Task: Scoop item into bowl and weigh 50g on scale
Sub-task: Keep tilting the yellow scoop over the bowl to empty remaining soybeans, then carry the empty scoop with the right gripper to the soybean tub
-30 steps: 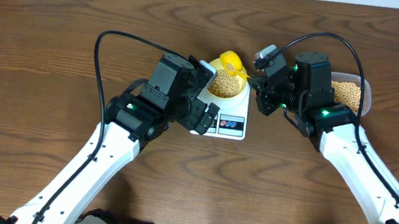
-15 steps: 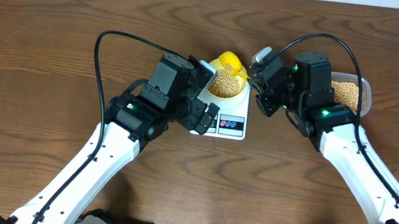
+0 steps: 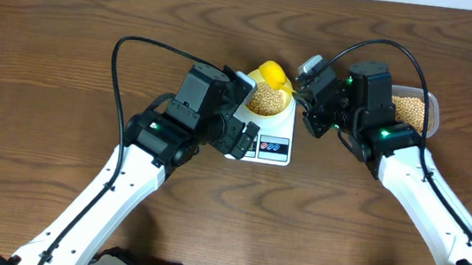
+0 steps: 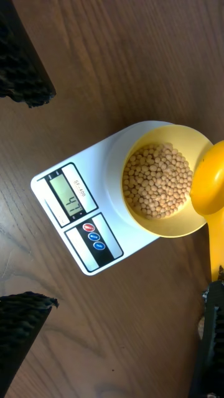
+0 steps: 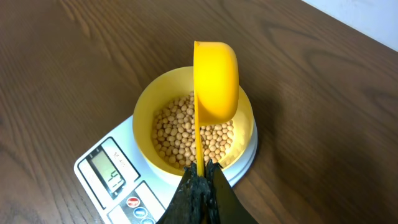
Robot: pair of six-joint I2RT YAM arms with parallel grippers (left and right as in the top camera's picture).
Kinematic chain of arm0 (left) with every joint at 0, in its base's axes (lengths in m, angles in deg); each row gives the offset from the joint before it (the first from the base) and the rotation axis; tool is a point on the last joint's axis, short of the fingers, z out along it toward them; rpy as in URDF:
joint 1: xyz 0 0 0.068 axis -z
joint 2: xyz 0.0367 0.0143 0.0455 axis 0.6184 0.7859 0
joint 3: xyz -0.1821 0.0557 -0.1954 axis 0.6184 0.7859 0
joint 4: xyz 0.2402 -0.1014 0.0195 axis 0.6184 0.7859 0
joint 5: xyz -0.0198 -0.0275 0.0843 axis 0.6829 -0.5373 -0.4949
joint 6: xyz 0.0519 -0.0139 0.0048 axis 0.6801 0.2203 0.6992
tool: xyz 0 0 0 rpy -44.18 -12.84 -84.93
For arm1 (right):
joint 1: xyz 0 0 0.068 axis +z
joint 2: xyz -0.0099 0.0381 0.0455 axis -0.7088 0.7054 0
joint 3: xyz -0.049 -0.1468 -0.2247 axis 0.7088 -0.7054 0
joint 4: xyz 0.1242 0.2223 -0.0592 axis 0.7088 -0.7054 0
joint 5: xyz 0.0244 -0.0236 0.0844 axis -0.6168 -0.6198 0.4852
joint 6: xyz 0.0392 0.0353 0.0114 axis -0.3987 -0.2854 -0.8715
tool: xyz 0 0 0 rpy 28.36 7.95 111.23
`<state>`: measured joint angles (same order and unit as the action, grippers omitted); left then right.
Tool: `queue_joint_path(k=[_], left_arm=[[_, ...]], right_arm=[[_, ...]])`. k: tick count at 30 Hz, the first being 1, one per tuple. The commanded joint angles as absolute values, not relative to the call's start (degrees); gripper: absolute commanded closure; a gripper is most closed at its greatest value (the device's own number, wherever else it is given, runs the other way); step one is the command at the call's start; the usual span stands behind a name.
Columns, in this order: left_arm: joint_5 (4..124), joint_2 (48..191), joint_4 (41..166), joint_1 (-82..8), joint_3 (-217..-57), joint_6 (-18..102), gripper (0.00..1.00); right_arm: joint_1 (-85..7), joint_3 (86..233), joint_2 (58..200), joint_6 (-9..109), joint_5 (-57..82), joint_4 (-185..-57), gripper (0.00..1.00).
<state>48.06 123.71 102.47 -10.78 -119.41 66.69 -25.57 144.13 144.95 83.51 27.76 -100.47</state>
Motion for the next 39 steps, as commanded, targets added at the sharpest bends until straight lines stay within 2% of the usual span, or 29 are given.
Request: queue_joint_path(k=[1,12,39], left_arm=[[47.34,123.67,102.56,-11.02,-119.61,67.26,0.02],[47.34,123.67,102.56,-11.02,-119.61,67.26,0.02],[47.34,123.67,102.56,-11.02,-119.61,67.28,0.02]], right_arm=[[-25.17,144.68,145.24,82.65,27.71,-100.51,0.99],[-25.17,144.68,145.24,77.65,27.71,-100.53,0.99],[-25.22,144.68,145.22,75.68,27.69,-98.48,0.99]])
